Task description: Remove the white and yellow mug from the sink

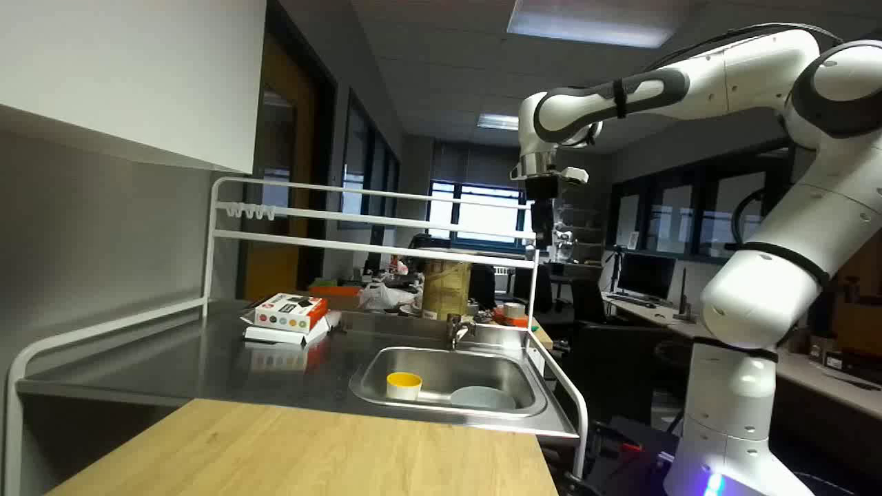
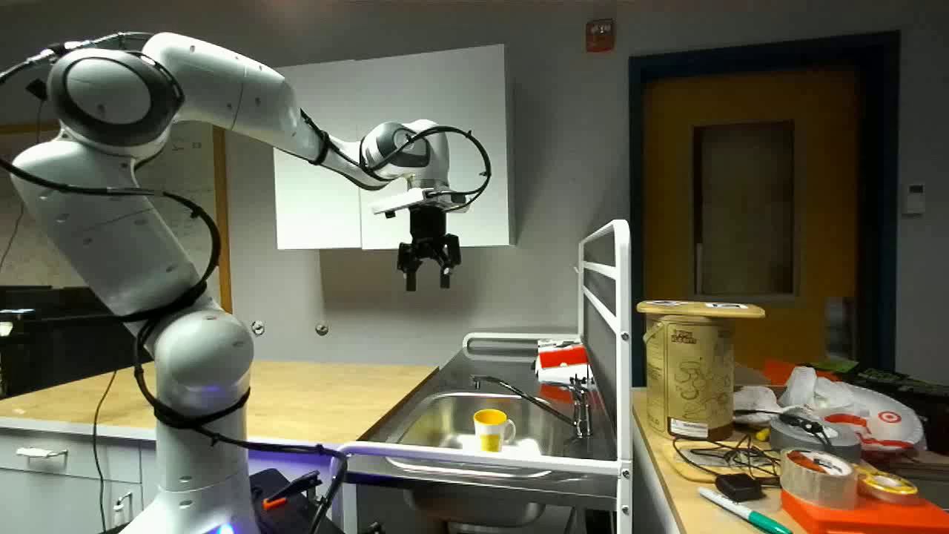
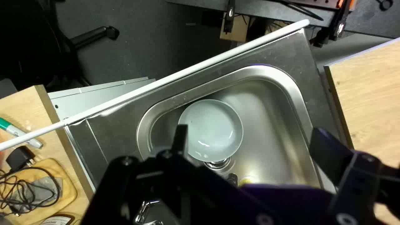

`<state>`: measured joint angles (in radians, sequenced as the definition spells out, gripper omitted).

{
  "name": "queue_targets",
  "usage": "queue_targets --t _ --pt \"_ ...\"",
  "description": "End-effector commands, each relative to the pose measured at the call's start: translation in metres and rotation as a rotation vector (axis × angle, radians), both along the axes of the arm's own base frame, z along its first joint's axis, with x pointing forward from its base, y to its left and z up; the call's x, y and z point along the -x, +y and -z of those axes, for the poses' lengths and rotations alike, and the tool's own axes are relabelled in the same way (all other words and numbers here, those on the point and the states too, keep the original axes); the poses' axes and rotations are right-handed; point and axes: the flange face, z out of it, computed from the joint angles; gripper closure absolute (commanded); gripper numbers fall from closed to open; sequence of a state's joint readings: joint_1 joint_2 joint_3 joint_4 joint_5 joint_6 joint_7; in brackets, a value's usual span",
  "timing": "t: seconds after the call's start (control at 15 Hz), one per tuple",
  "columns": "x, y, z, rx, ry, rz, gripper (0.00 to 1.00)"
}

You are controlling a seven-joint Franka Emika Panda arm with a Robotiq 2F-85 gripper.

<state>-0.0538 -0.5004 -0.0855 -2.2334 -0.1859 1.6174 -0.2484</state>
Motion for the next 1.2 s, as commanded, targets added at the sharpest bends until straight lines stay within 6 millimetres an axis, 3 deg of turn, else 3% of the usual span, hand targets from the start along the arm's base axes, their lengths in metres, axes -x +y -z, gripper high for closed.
queue_targets --t 0.0,0.6,0.8,1.13 --pt "0.0 0.0 -0.001 0.0 -0.001 0.0 0.0" --pt "0.0 0.0 -0.002 0.0 -0.005 0.0 0.0" --pt "-0.019 0.001 0.01 -0.011 0.024 -0.034 0.0" --pt "-0.094 0.017 0.049 -0.006 0.101 -0.107 0.0"
